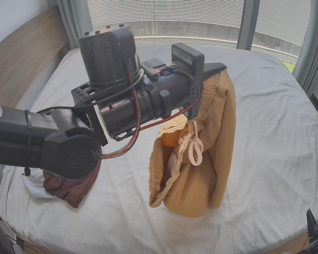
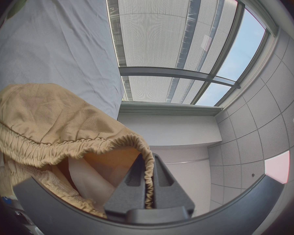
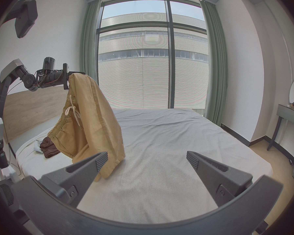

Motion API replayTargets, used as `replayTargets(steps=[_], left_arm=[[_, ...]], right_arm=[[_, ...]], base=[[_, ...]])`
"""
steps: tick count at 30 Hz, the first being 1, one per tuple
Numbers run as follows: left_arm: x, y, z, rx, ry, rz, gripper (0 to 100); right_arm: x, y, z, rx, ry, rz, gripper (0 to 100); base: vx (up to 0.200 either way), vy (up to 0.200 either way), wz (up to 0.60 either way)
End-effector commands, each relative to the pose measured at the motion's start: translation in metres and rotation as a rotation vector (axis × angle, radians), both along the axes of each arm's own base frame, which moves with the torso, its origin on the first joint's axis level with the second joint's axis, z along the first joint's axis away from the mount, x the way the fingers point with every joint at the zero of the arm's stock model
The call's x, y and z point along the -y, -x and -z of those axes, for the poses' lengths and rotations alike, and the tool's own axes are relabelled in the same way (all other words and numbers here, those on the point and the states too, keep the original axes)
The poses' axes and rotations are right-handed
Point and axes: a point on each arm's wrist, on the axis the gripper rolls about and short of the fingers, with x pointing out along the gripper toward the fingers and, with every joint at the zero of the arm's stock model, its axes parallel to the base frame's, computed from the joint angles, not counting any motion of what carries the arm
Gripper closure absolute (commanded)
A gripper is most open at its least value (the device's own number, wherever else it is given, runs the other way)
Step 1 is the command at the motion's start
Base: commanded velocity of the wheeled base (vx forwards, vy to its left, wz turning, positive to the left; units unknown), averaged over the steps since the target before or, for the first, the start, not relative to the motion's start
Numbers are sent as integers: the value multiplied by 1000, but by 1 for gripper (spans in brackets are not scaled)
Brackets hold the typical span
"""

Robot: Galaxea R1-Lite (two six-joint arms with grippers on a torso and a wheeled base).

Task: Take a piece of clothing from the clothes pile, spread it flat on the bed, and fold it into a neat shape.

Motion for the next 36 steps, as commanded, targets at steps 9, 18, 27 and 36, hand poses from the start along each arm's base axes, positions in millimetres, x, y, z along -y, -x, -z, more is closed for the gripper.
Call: replayTargets(steps=[9,18,27,36], left_arm=[[21,-6,7,-39,30,-12,100],[-19,-33,29,-25,-16,-148,100],[-47,-36,50,75,-137,-222,100],[-87,-45,57,151,-177,-328,100]], right_arm=[[0,0,5,-1,0,-1,0],[0,0,5,-1,0,-1,0],[0,0,5,-1,0,-2,0],[0,0,5,-1,3,-1,0]], base=[[0,0,0],[0,0,0],[0,0,0],[0,0,0]])
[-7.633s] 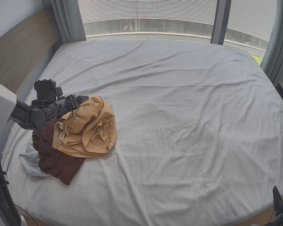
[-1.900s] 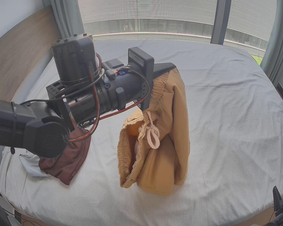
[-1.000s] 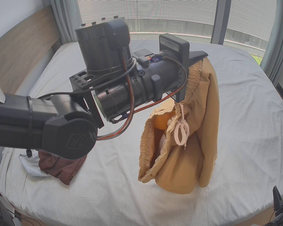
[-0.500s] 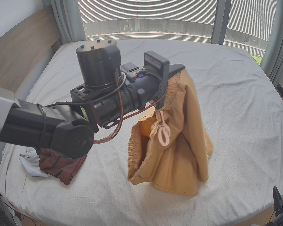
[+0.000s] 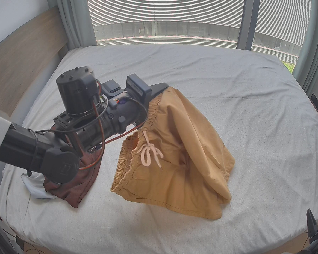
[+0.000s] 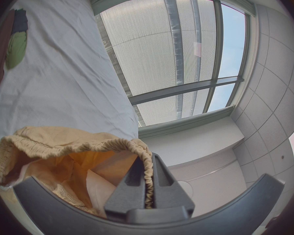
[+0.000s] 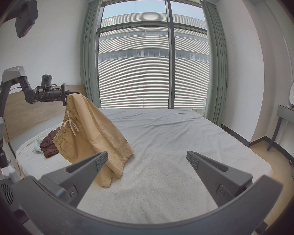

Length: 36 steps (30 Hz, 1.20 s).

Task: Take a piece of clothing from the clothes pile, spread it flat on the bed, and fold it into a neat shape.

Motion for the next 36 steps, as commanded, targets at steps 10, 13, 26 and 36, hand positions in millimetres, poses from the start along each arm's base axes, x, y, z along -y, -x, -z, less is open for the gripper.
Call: replayTargets(steps=[10,13,26,36], left_arm=[[-53,-8,15,80,-77,-114,100],[-64,-6,24,67,-111,-113,100],[-93,-12,48,113,-269,-125,100],[-106,-25,80,153,-385,-157,100]], right_arm=[[0,0,5,-1,-3,1,0],[0,0,5,-1,-3,1,0],[0,0,5,-1,0,-2,0],[0,0,5,0,0,-5,0]], base=[[0,0,0],[0,0,0],[0,0,0],[0,0,0]])
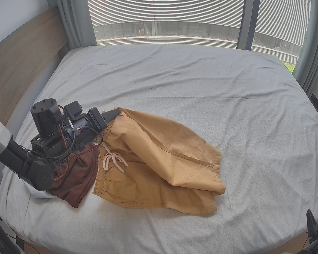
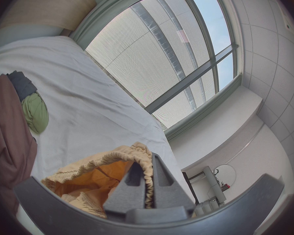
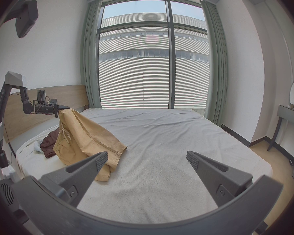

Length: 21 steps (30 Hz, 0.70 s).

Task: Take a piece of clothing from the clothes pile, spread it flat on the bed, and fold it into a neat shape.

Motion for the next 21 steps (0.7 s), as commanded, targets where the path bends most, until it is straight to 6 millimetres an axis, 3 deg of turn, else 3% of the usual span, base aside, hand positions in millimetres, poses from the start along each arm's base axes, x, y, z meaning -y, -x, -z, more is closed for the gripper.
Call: replayTargets(steps=[1,16,18,19,20,21], left_arm=[[-5,-7,23,-35,-32,-18,100],[-3,-8,22,-4,-24,-14,100],[-2,-8,24,0,-23,-14,100],[-1,-8,25,0,-23,-14,100],[-1,-8,25,0,-23,-14,100],[0,-11,27,6,-21,-12,100]], right_arm=[[0,0,5,-1,0,-1,0],[0,0,5,5,-17,2,0],[0,4,-15,114,-32,-6,0],[0,11,-38,222,-45,-4,0],[0,11,-38,222,-45,-4,0],[0,14,-93,320,-53,0,0]], base=[[0,0,0],[0,0,0],[0,0,0],[0,0,0],[0,0,0],[0,0,0]])
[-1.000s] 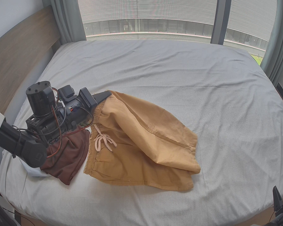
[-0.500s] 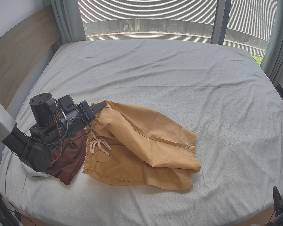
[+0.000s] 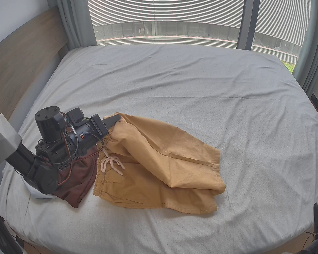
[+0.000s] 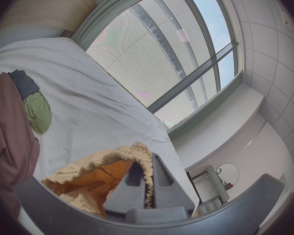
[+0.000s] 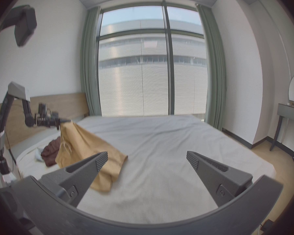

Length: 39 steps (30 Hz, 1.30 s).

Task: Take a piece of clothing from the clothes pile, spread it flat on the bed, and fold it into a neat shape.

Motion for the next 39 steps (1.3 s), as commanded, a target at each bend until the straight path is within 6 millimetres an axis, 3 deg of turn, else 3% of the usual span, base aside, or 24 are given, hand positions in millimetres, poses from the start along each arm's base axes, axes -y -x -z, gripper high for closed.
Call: replayTargets(steps=[1,3,5,16,19,29,39], left_arm=[[4,-5,8,0,1,2,100],[5,-5,8,2,2,7,100],[9,-4,8,8,4,16,100],[8,-4,5,19,7,16,100],[10,-3,4,20,7,19,100],[10,-3,3,36,12,21,100],[9,-4,4,32,13,18,100]], right_arm=[[0,8,-103,238,-26,-3,0],[0,2,-118,227,-31,-15,0],[0,-27,-140,139,-59,-104,0],[-17,-105,-179,-34,-95,-297,0],[-21,-127,-178,-45,-94,-315,0],[-39,-196,-136,-206,-297,-379,0],[-32,-224,-107,-357,-399,-396,0]], base=[[0,0,0],[0,0,0],[0,0,0],[0,0,0],[0,0,0],[0,0,0],[0,0,0]])
